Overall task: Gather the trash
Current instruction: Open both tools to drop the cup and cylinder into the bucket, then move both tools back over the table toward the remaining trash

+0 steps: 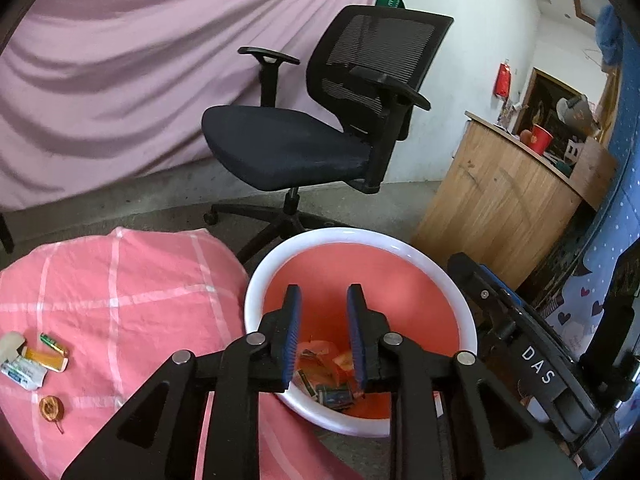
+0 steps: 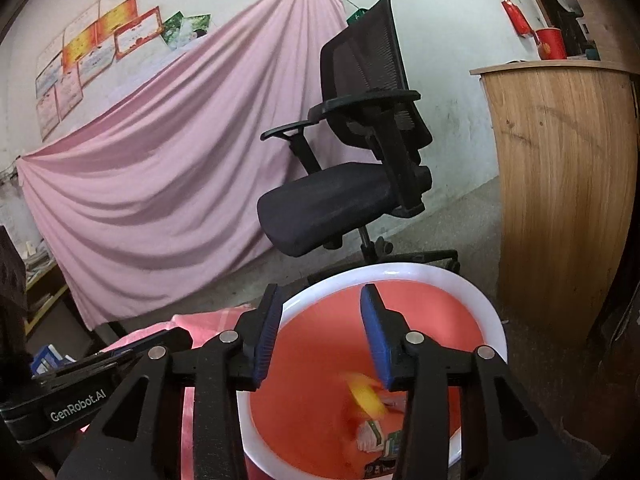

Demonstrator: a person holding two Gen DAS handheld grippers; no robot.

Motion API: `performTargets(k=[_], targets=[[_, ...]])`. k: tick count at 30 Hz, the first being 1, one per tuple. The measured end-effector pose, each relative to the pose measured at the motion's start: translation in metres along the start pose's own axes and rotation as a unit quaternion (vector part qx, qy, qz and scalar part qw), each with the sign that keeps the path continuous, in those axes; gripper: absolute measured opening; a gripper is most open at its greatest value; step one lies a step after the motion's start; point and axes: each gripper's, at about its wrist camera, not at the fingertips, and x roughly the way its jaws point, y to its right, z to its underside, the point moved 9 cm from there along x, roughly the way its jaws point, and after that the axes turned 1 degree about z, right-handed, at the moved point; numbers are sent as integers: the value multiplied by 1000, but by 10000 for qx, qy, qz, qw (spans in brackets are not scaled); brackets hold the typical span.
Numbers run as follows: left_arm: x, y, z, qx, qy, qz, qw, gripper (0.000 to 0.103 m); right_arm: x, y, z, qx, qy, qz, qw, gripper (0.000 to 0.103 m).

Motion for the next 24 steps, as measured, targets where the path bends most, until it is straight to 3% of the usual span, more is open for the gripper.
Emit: performTargets(k=[2,4,9,11,13,14,16,18,20,24], targets=[[-5,-6,-1,-26,58,-59,10000,21,-1,-3,0,-24,6,-15,10000,46],[-13,-13,-3,-83,165,-144,9997,32,-2,-6,-1,-38,33,-57,10000,49],[-39,-36,-9,-244,516,-395,9976,34,-4,-21,-3,-192,113,-207,9995,59],[-54,-48,-12,-259,668,-570,9958,43,-6,-29,-4,-276,182,-299,9990,74],[-71,-61,-13,-286,896,-809,9923,61,-9,-40,-5,-369,289,-415,9980,79],[-81,-68,-14,-304,1034,-907,9900,64,-10,-46,-6,-411,330,-464,9975,84],[-98,-81,-14,-332,1243,-1078,9858,88,-14,-58,-7,-485,470,-588,9960,94],[-119,-97,-14,-401,1532,-1329,9784,102,-20,-71,-11,-542,667,-720,9937,101],[-140,-112,-12,-514,1857,-1495,9698,101,-26,-86,-13,-645,871,-851,9905,103],[-169,-135,-4,-597,2064,-1810,9597,101,-35,-117,-15,-910,1192,-1179,9816,103]])
